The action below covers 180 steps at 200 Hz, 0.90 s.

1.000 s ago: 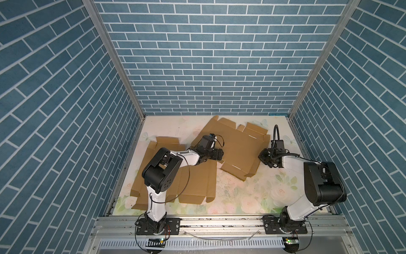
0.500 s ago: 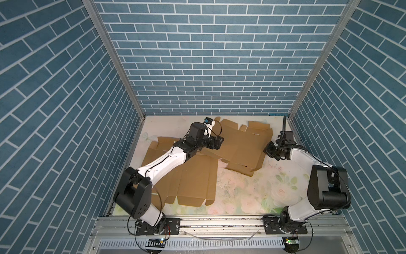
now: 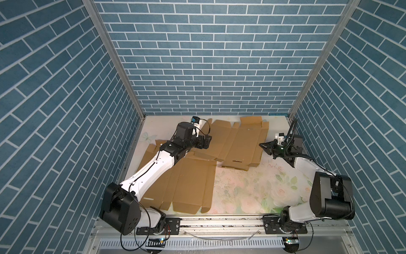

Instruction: Fold the paper box

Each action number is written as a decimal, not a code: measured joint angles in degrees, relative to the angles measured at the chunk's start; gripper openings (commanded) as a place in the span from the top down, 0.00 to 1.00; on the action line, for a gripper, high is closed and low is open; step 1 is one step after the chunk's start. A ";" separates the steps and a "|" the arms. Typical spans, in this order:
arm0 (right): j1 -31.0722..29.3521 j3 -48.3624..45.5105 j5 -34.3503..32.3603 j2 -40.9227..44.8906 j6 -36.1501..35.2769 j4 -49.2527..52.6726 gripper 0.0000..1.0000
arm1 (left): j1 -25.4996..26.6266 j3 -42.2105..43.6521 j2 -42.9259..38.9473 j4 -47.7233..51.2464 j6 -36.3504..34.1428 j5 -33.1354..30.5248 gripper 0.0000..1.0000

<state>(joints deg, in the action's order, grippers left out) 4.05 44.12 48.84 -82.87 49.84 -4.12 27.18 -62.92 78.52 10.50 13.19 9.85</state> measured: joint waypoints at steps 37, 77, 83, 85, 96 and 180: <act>-0.35 5.16 -5.57 5.53 -15.87 23.96 1.00 | -0.66 0.00 -1.05 1.25 -0.72 -0.70 0.09; -1.05 13.90 -19.58 4.76 -26.32 39.56 1.00 | -0.63 0.22 0.24 1.66 0.04 0.72 0.13; -1.01 14.38 -20.02 4.70 -26.40 39.82 1.00 | -0.63 0.79 0.24 1.60 0.46 0.90 0.16; -0.98 14.49 -20.13 4.68 -26.47 39.82 1.00 | -0.63 0.96 0.22 1.62 0.48 0.94 0.17; -0.96 14.93 -19.63 4.57 -26.16 39.26 1.00 | -0.63 3.02 -0.42 1.40 1.53 1.18 0.22; -0.74 22.77 -12.20 -3.93 -22.29 31.56 1.00 | -0.52 26.43 -7.08 2.93 15.76 -0.66 0.38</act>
<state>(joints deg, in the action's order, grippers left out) 3.31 66.89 36.64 -86.80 27.55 27.44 26.65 -36.49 71.44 13.43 28.95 9.19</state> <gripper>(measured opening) 0.048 0.640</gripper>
